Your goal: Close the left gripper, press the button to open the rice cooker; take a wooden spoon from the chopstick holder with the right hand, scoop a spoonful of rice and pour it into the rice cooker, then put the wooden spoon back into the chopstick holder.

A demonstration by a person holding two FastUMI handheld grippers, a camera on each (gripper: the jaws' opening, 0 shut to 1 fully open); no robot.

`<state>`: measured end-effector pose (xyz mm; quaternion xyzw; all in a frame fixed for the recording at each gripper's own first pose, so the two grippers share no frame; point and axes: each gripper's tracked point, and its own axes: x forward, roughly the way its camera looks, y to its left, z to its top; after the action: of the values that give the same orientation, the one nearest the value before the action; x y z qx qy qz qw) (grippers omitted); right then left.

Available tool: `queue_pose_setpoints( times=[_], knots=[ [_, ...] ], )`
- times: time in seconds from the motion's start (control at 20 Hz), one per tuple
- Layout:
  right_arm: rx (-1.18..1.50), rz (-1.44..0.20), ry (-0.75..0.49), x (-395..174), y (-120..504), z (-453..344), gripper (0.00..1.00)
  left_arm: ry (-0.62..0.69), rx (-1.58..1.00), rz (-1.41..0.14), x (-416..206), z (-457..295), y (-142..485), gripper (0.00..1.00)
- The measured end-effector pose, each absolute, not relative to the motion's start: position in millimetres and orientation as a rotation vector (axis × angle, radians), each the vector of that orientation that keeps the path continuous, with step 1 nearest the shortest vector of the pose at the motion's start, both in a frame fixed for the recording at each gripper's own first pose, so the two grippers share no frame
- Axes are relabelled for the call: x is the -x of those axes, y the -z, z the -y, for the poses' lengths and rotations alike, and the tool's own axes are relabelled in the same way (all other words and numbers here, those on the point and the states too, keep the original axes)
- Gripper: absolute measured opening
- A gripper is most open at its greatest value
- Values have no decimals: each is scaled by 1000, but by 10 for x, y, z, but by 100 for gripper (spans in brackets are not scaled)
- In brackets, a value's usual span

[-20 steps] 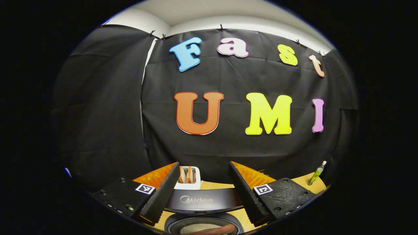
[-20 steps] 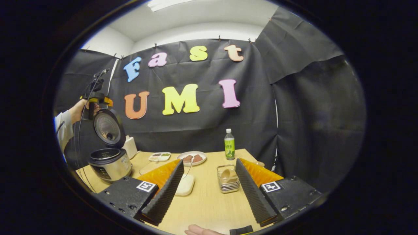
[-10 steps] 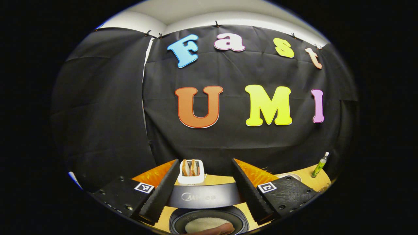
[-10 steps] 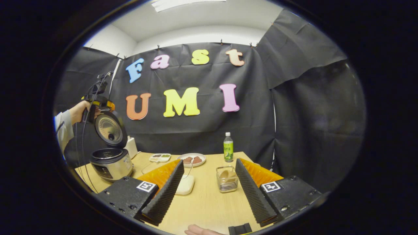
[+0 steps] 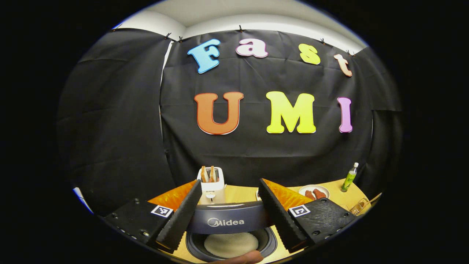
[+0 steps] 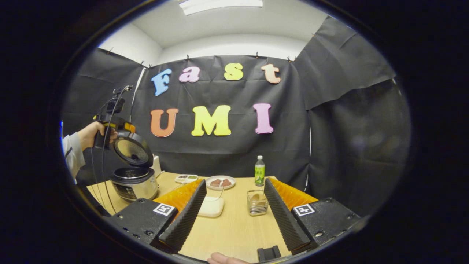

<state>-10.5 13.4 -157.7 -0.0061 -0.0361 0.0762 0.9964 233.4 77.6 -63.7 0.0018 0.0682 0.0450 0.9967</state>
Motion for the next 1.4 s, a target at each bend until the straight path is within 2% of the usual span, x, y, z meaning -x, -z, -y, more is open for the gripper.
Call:
queue_pose_setpoints(
  times=[0.65, 0.95, 1.25, 1.4],
  knots=[
    [15, 56, -143, 321, 1426, -125, 100, -79, 25, -208, -1795, -572, 1569, 100],
    [35, 36, -154, 406, 1418, -253, 100, -68, 35, -203, -1696, -556, 1813, 100],
    [56, 44, -162, 472, 1379, -343, 100, -74, 15, -265, -1615, -533, 2152, 100],
    [59, 39, -164, 473, 1388, -358, 100, -86, 20, -202, -1599, -542, 2124, 100]
  ],
)
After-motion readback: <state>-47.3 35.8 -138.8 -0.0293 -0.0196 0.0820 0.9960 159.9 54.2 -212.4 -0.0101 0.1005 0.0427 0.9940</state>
